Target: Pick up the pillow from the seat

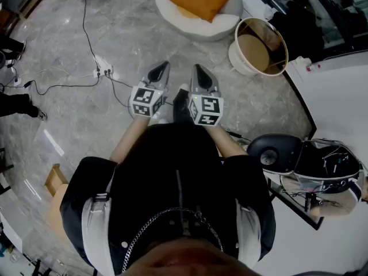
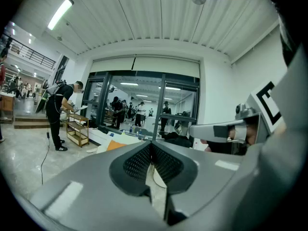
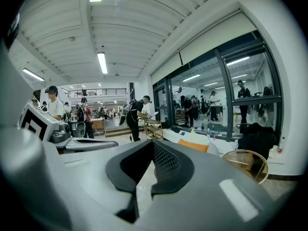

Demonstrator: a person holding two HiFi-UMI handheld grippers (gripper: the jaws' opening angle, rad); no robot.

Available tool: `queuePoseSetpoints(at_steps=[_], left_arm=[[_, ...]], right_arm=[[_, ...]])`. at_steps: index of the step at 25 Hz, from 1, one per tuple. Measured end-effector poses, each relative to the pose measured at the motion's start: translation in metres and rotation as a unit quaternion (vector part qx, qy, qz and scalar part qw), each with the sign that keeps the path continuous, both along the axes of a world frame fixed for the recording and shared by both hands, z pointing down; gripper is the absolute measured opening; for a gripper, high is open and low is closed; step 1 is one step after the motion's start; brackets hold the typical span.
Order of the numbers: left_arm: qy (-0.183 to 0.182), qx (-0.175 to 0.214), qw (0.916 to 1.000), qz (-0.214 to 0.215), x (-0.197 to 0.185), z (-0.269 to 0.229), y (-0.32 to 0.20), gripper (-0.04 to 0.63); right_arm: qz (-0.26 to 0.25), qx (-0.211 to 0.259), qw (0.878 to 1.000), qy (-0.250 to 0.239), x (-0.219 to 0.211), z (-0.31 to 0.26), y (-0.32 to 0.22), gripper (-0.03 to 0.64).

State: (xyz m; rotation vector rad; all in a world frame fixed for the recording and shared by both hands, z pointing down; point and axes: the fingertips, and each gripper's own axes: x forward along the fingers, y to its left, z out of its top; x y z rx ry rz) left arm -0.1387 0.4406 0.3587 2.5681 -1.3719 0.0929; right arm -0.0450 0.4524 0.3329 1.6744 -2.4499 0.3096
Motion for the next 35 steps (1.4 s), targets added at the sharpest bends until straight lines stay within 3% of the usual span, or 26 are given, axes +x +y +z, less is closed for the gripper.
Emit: queuePoseSetpoints(at_steps=[7, 13, 35], left_arm=[[0.001, 0.003, 1.0, 0.006, -0.005, -0.002, 0.007, 0.009], [0.0, 0.001, 1.0, 0.009, -0.007, -0.001, 0.013, 0.009], [0.006, -0.016, 0.9996, 0.021, -0.001, 0.011, 0.02, 0.009]], right_arm=[[0.001, -0.01, 1.0, -0.028, -0.004, 0.001, 0.007, 0.003], [-0.007, 0.01, 1.0, -0.02, -0.008, -0.003, 0.015, 0.004], [-0.028, 0.01, 0.999, -0.018, -0.009, 0.008, 0.011, -0.012]])
